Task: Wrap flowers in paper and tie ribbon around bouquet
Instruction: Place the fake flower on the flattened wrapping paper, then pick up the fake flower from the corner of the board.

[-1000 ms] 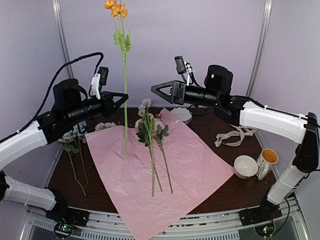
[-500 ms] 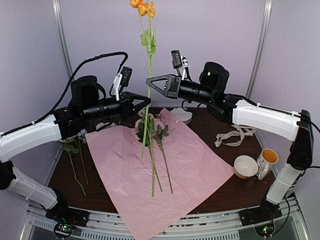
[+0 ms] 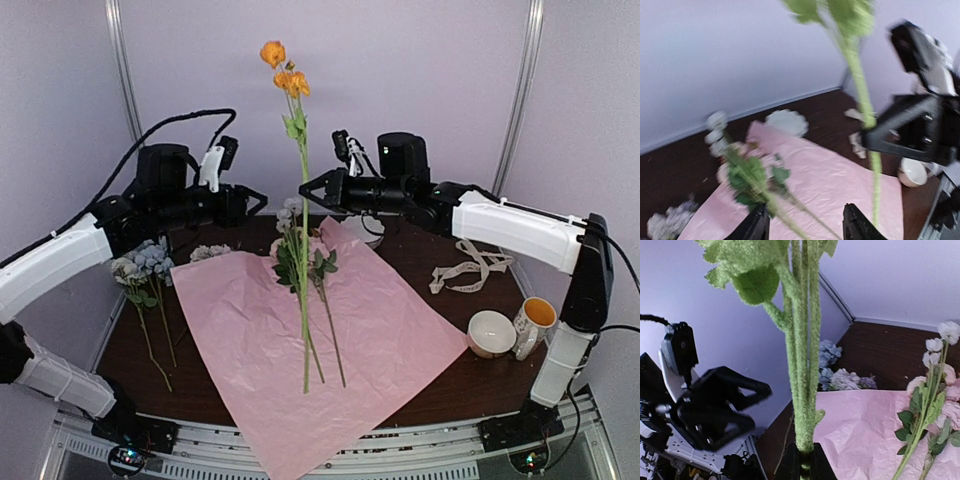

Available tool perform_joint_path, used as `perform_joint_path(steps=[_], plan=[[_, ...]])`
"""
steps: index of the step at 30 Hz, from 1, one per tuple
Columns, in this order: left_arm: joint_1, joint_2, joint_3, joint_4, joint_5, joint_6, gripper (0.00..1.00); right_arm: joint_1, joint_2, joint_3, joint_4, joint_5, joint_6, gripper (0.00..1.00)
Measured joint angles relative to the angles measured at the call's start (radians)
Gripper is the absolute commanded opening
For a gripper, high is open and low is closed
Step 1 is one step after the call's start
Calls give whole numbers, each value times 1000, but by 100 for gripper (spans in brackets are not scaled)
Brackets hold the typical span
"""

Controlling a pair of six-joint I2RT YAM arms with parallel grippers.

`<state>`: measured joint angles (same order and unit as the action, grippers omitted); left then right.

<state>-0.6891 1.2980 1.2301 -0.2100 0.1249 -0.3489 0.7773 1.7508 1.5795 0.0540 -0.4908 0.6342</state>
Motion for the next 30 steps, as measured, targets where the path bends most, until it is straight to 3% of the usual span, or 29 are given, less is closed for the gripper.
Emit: perform_joint_path(steps=[3, 6, 10, 14, 18, 21, 30], plan=[[192, -5, 3, -162, -129, -84, 47, -12, 84, 35, -127, 52, -4, 0], [416, -28, -90, -280, -244, -159, 43, -22, 180, 31, -214, 76, 4, 0], [547, -59, -269, -369, -287, -208, 40, -31, 286, 13, -272, 87, 27, 0], [576, -19, -380, -383, -260, -224, 38, -38, 343, 0, -294, 90, 54, 3], [577, 94, -407, -355, -205, -229, 37, -43, 364, 0, -293, 92, 71, 18], [577, 153, -417, -317, -169, -227, 43, -49, 367, 0, -294, 98, 80, 27], [538, 201, -426, -251, -60, -161, 58, -63, 358, -34, -283, 108, 72, 28]])
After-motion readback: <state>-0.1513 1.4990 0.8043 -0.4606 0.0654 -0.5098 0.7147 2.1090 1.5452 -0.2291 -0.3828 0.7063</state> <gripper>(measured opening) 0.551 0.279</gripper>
